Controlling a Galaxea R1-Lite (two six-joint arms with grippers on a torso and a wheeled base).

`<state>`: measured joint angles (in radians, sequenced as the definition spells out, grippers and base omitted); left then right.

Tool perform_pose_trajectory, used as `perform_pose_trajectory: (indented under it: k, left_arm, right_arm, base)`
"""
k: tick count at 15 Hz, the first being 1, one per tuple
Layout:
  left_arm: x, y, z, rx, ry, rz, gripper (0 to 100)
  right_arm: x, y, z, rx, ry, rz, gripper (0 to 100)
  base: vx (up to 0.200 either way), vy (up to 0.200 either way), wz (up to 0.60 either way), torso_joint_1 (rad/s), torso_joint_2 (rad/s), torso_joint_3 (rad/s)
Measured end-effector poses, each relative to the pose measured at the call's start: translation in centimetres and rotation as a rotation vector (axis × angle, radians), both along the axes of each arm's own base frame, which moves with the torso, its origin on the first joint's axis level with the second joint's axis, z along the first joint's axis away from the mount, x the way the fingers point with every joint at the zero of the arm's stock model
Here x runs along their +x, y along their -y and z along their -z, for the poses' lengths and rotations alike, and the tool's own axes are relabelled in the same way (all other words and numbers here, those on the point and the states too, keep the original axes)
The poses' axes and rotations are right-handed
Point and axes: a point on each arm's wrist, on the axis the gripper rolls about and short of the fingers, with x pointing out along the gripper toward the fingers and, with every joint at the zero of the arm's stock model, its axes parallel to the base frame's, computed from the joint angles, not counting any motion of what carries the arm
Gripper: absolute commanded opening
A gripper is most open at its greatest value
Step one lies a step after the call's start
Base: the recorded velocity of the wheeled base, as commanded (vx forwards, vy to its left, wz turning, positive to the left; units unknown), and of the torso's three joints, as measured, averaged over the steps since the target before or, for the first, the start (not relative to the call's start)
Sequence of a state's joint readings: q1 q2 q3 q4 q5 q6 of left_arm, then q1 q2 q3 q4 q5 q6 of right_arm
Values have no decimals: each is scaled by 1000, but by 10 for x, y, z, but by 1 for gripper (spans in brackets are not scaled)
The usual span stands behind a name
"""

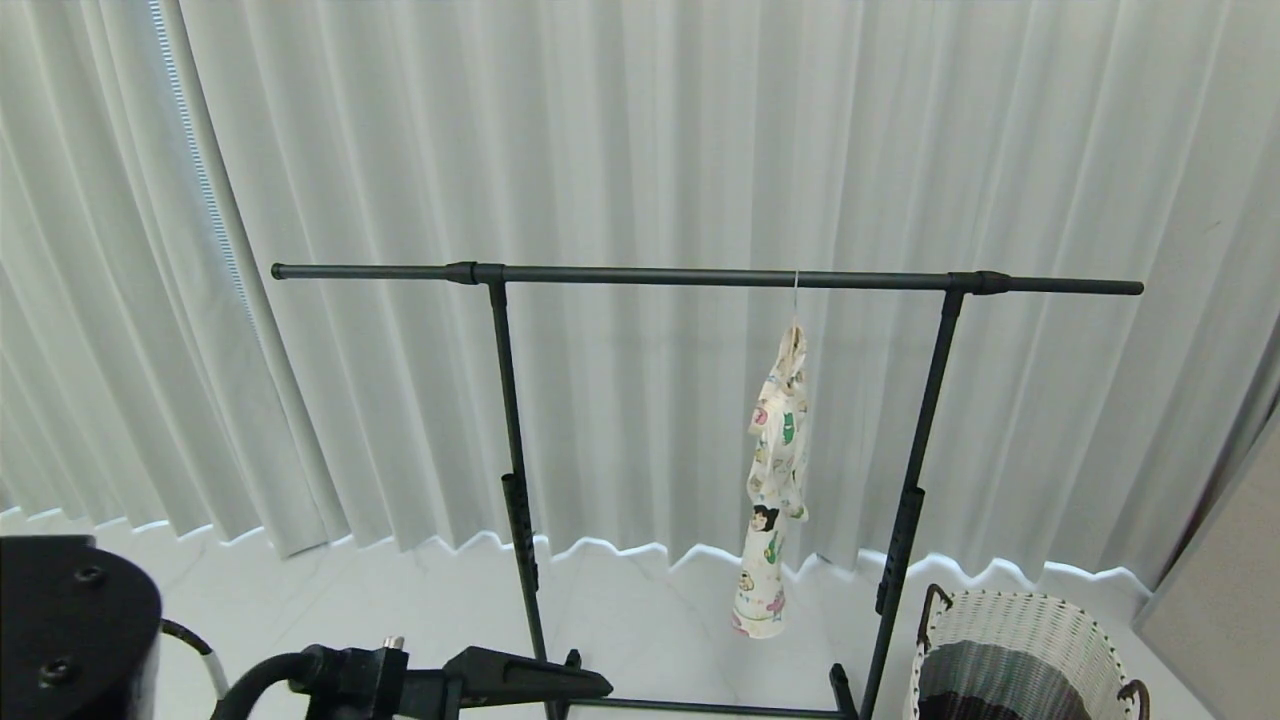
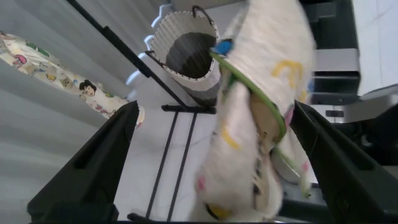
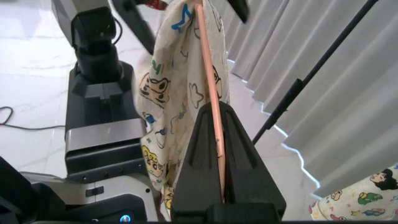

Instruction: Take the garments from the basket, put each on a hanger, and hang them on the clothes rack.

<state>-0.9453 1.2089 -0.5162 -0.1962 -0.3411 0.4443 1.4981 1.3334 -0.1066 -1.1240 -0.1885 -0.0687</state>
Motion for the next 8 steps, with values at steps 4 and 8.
perform_pose_trajectory:
  k: [4,8]
  left_arm:
    - [3,4,6,28,-16,0,0]
    - [2,4,10,44,-26,5,0]
  right_arm:
    - [0,0,0,1,2,0,0]
    - [1,0,-1,3,3,6,0]
  base:
    - [0,0,0,0,0,0]
    - [0,0,0,0,0,0]
